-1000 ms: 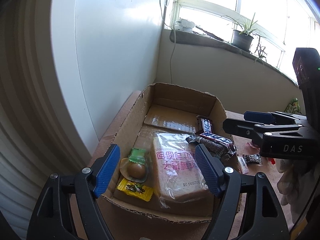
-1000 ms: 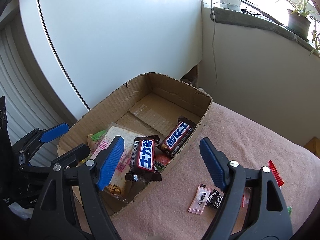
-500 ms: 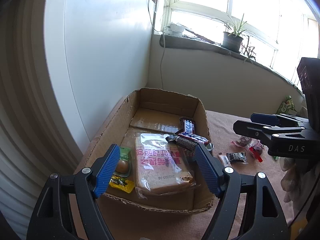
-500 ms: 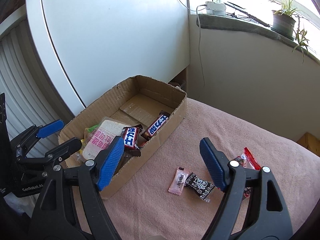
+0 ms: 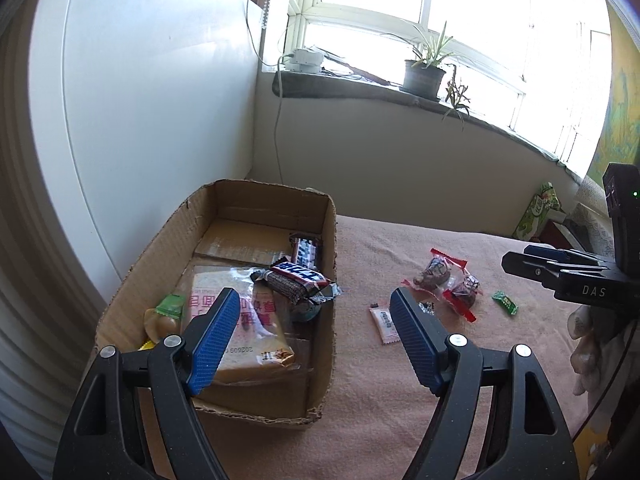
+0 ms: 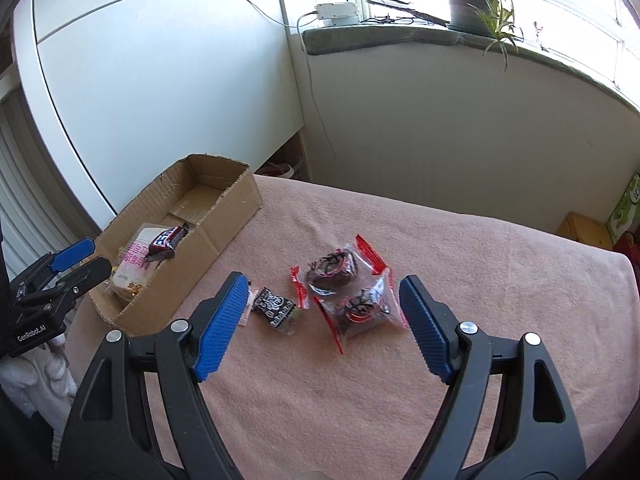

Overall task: Organize snacks
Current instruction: 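Grasp the green candy packet with the right tool while the left tool grasps the pink candy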

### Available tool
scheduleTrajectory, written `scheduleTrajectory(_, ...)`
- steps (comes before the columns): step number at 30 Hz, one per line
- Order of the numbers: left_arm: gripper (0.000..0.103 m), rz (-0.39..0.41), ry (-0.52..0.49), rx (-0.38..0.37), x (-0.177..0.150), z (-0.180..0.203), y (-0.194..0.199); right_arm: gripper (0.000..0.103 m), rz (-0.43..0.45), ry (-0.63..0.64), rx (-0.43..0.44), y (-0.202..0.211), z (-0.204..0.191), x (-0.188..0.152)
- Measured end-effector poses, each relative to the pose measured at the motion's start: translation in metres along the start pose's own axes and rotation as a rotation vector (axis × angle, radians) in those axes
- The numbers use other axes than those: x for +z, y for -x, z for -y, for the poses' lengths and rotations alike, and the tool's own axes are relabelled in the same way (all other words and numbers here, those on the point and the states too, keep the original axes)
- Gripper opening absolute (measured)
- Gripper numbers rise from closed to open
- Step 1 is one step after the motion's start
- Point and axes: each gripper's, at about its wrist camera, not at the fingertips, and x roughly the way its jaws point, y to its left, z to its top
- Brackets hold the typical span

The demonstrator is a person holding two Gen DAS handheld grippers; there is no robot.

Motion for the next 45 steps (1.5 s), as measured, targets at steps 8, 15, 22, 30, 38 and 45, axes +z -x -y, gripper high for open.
scheduleTrajectory(8,0.077,-0.032,-0.056,-0.082,-0.007,0.042,-0.015,0.081,-0.036,-0.049,-0.053,0.012,0.057,-0.029)
scheduleTrajectory(15,0.074,-0.104,-0.076,-0.156,-0.019,0.072,-0.035,0.081,-0.085,-0.018,-0.101,0.01,0.077,-0.056)
scheduleTrajectory(22,0.055,-0.181,-0.087,-0.157,-0.032,0.083,-0.061,0.08,-0.123,-0.035,-0.084,-0.004,0.093,-0.062)
scheduleTrajectory(30,0.04,-0.22,-0.109,-0.092,-0.032,0.086,-0.085,0.062,-0.17,-0.001,-0.083,-0.033,0.095,-0.054)
scheduleTrajectory(38,0.038,-0.241,-0.113,-0.009,-0.032,0.08,-0.103,0.055,-0.177,0.001,-0.064,-0.044,0.099,-0.053)
scheduleTrajectory(45,0.034,-0.264,-0.092,0.022,-0.032,0.073,-0.115,0.047,-0.175,0.005,-0.057,-0.05,0.098,-0.051)
